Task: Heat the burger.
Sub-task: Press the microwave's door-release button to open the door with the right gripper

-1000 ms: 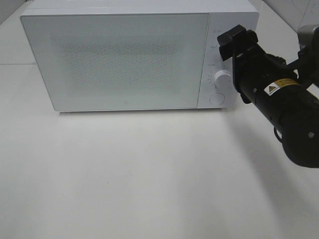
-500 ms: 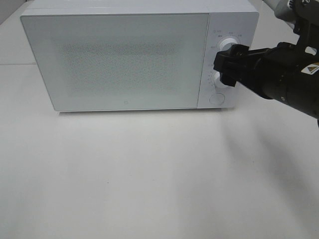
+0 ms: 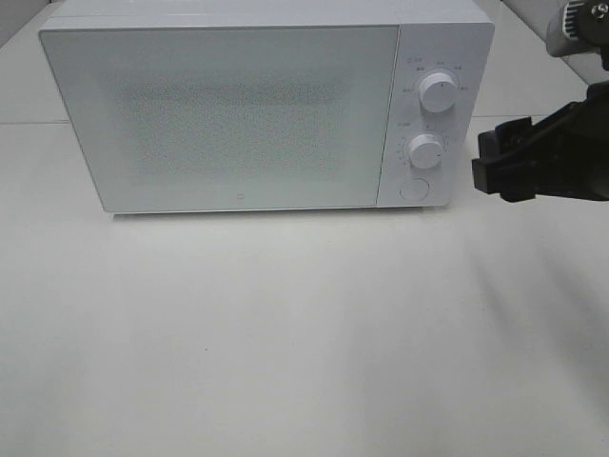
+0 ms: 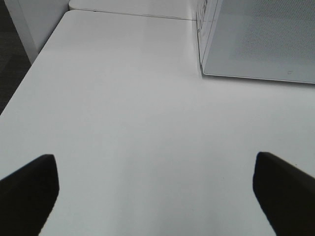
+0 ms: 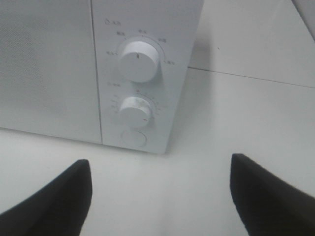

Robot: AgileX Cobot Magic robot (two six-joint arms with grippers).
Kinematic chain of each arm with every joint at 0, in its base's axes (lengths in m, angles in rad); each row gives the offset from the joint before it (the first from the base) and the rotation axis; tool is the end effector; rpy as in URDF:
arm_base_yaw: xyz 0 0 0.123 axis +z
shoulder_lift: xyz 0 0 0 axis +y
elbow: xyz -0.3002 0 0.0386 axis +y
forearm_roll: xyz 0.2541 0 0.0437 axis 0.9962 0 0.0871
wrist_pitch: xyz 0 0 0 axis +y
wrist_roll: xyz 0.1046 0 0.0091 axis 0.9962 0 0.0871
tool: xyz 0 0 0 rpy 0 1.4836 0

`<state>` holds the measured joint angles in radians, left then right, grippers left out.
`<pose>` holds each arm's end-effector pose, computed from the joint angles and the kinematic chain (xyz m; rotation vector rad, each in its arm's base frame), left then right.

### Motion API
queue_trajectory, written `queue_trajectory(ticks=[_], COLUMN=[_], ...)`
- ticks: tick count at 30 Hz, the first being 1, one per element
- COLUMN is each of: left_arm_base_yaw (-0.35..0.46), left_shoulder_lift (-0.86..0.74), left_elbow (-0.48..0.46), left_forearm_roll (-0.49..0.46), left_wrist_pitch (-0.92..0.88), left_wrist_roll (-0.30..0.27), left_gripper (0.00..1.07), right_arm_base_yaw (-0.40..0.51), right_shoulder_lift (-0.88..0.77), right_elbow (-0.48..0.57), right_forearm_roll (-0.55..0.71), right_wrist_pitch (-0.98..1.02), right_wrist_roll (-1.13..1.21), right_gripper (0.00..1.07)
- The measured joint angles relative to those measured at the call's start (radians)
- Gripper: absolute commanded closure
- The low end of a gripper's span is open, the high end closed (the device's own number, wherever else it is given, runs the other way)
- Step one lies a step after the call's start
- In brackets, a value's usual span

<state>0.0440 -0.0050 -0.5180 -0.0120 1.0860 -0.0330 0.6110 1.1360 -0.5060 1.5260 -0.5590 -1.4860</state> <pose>-0.0087 -0.0015 0.2767 -0.0779 2.0451 -0.0075 0.2098 0.0790 0.2533 -0.2478 1.9904 -0.1735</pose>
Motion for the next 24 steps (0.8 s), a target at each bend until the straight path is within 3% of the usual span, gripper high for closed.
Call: queue_trajectory(ticks=[1,4,11,19,24], left_arm_base_yaw=[0.000,0.000,0.000,0.000,0.000], left_shoulder_lift=[0.000,0.000,0.000,0.000,0.000], left_elbow=[0.000,0.000,0.000,0.000,0.000], left_forearm_roll=[0.000,0.000,0.000,0.000,0.000], left_wrist_pitch=[0.000,0.000,0.000,0.000,0.000], left_wrist_roll=[0.000,0.000,0.000,0.000,0.000], left_gripper=[0.07,0.07,0.07,0.07,0.07], right_arm_base_yaw=[0.000,0.000,0.000,0.000,0.000], right_shoulder_lift=[-0.004,-0.008,-0.011,-0.012,-0.012], right_elbow=[0.000,0.000,0.000,0.000,0.000], right_forearm_roll=[0.080,0.162,0.211,0.212,0.054], right_wrist_pitch=[-0.022,-0.033,-0.056,-0.016,0.062], right_wrist_roll=[-0.112,-0.221,-0.305,-0.316,-0.151], right_gripper=[0.31,0.31,0.31,0.31,0.31])
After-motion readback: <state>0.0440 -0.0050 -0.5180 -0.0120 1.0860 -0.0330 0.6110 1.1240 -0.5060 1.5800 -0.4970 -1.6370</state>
